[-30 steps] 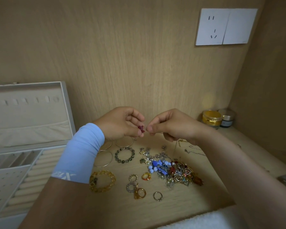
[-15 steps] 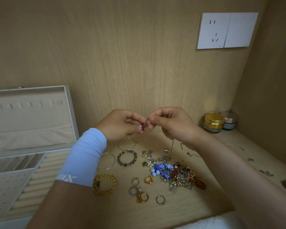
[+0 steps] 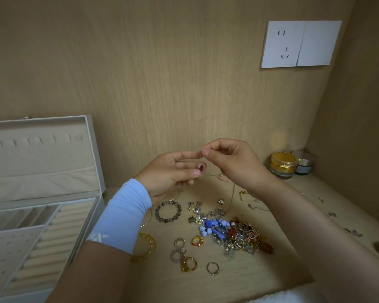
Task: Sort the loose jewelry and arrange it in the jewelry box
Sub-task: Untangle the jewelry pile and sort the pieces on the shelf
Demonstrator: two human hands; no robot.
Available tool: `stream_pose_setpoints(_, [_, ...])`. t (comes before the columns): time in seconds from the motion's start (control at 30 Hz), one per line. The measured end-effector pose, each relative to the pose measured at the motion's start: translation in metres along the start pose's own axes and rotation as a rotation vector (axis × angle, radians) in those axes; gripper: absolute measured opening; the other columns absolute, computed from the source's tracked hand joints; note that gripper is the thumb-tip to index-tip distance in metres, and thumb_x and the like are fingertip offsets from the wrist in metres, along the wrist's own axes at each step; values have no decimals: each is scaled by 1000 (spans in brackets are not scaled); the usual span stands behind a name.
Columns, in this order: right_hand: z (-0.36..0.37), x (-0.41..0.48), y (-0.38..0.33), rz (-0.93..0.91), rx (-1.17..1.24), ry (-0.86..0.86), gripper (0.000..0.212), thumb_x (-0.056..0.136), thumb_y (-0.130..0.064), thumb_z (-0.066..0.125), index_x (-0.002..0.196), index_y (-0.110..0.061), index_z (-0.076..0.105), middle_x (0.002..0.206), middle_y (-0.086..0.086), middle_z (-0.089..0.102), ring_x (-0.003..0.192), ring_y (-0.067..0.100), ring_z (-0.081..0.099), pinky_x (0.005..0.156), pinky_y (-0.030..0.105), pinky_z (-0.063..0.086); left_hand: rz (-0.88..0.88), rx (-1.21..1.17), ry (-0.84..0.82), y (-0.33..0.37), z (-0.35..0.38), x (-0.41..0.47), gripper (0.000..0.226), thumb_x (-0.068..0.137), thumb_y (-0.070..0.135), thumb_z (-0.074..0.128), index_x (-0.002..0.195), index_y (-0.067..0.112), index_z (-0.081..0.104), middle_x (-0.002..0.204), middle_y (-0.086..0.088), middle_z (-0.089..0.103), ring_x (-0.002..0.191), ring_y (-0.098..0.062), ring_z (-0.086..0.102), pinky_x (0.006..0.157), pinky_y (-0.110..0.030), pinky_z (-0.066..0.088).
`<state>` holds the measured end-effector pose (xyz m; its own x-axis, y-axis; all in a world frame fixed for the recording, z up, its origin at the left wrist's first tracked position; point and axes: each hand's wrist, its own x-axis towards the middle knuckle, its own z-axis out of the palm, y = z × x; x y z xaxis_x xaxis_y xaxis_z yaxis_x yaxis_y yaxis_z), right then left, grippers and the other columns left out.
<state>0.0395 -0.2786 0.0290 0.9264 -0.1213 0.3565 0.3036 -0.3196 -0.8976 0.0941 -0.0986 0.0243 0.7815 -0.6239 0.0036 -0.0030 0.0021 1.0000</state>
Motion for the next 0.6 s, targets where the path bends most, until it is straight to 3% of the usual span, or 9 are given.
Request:
stream_pose_setpoints(0.2, [2, 0, 1, 18, -19, 30, 10, 93, -15, 69, 93, -8, 76, 72, -3, 68, 65, 4, 58, 57, 13, 48, -43, -135, -118, 0, 2, 0, 38, 92, -9, 52, 127, 5, 58, 107, -10, 73, 83, -10, 68, 64, -16, 52])
stream_pose_setpoints(0.4, [-1, 3, 4, 14, -74, 60, 9, 92, -22, 71, 87, -17, 78, 69, 5, 58, 66, 19, 49, 62, 34, 49, -21, -171, -81, 0, 9, 4, 41, 84, 5, 64, 125, 5, 59, 98, -5, 74, 75, -5, 64, 61, -14, 50])
stream_pose_setpoints(0.6, [-5, 7, 9, 17, -181, 61, 9, 91, -23, 72, 85, -20, 78, 58, -10, 58, 59, 13, 50, 62, 46, 56, -43, -161, -5, 2, 7, 5, 26, 100, 2, 47, 124, 0, 58, 100, -16, 75, 86, -19, 74, 73, -23, 60])
